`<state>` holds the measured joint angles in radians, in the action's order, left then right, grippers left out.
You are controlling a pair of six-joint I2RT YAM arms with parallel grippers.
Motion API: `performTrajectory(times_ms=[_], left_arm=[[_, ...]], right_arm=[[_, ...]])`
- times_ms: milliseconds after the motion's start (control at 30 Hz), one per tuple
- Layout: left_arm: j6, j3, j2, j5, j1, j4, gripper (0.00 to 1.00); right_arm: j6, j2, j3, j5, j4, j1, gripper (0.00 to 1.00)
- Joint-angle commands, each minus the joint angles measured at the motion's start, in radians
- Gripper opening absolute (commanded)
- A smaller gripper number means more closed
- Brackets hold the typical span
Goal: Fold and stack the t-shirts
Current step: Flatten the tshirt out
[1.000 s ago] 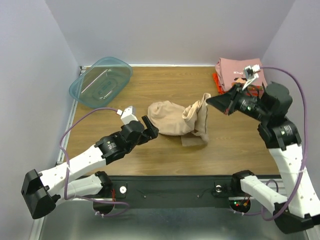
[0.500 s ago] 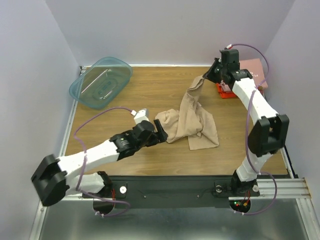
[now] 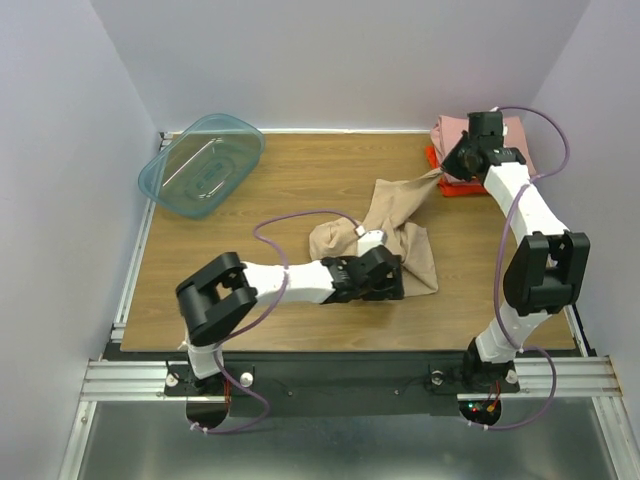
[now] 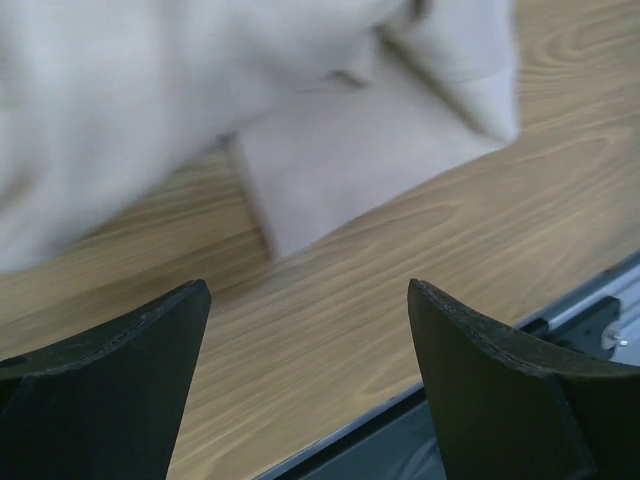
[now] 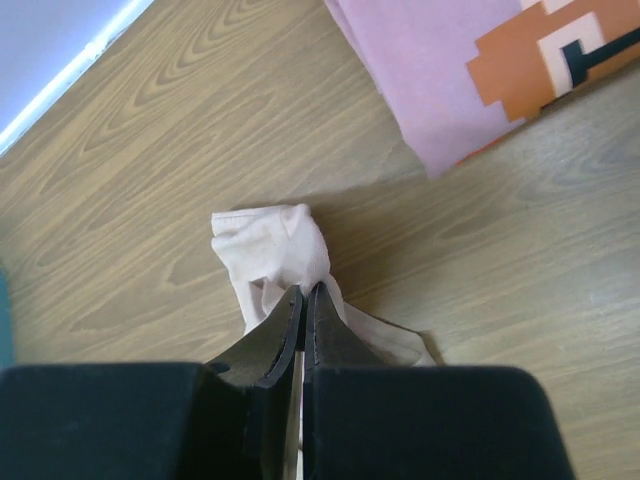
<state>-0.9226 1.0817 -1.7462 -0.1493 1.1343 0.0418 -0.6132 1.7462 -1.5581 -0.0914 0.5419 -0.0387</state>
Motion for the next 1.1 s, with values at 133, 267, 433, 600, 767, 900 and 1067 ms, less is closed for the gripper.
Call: performTrajectory(times_ms=[133,267,433,600,767,900,1067], left_arm=[[-0.045,0.265,-0.203,-0.091,0.038,0.2,0.87],[-0.099,0.348,-0.272,-0.196,0.071,0.351,0.86],[-0.156,0.484,-0.372,-0.28,0.084,0.538,0.82],[-0.151,0.583,-0.473,-0.276,0.085,0.607,0.61],[-0.151,0.578,-0.478,-0.276,0.084,0.606,0.08],[-0.186,0.552,-0.376,-0.373,0.084,0.664,0.0],[-0.272,0.402,-0.038,-0.605,0.087,0.759,0.0]], right_arm=[[0.039,-0.102,0.059,-0.048,-0.039,0.034,0.0],[0.041,-0.108,0.078,-0.044,-0.045,0.056,0.0],[0.04,-0.106,0.099,-0.027,-0.053,0.057,0.0],[0.043,-0.122,0.119,-0.042,-0.06,0.06,0.0],[0.047,-0.139,0.133,-0.048,-0.066,0.065,0.0],[0.059,-0.163,0.139,-0.056,-0.068,0.068,0.0],[0.078,-0.25,0.153,-0.087,-0.065,0.069,0.01]])
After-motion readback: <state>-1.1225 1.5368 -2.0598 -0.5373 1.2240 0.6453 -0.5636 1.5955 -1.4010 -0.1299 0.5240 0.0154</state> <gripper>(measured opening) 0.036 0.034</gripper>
